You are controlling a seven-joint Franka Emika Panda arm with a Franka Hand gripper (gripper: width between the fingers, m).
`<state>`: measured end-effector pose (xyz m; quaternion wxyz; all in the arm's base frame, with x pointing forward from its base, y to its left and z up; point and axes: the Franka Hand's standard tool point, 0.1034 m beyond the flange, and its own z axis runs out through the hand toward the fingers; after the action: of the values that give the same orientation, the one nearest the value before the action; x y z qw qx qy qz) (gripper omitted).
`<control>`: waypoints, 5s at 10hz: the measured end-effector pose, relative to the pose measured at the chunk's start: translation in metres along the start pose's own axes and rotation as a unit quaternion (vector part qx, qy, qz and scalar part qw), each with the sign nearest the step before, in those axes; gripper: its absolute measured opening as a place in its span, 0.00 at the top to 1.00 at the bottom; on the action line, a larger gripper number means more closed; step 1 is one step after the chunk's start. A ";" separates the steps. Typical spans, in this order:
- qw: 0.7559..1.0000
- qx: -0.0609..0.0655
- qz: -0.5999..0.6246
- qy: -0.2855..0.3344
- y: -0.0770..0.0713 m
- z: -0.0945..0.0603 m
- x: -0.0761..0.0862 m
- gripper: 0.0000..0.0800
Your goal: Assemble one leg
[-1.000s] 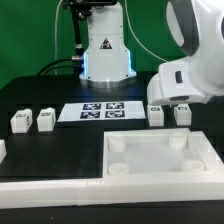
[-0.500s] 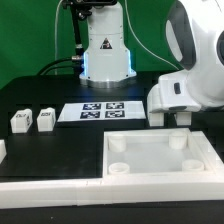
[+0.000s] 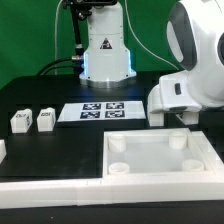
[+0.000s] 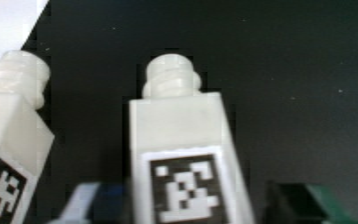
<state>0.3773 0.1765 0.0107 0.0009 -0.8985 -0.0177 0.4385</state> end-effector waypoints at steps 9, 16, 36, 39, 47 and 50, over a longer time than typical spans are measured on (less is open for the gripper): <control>1.000 0.000 -0.008 0.003 0.001 -0.004 0.000 0.64; 0.977 0.015 -0.024 0.211 0.048 -0.159 -0.055 0.64; 0.739 0.013 -0.071 0.670 0.074 -0.268 0.026 0.64; 0.739 0.013 -0.071 0.670 0.074 -0.267 0.026 0.64; 0.739 0.020 -0.066 0.670 0.067 -0.242 0.064 0.64; 0.743 0.020 -0.064 0.666 0.072 -0.237 0.071 0.64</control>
Offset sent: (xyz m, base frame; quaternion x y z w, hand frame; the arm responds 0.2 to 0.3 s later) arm 0.0000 0.0000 0.0000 0.0000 0.0000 0.0000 1.0000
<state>0.6101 0.1104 0.0989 0.0584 -0.9584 -0.0610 -0.2726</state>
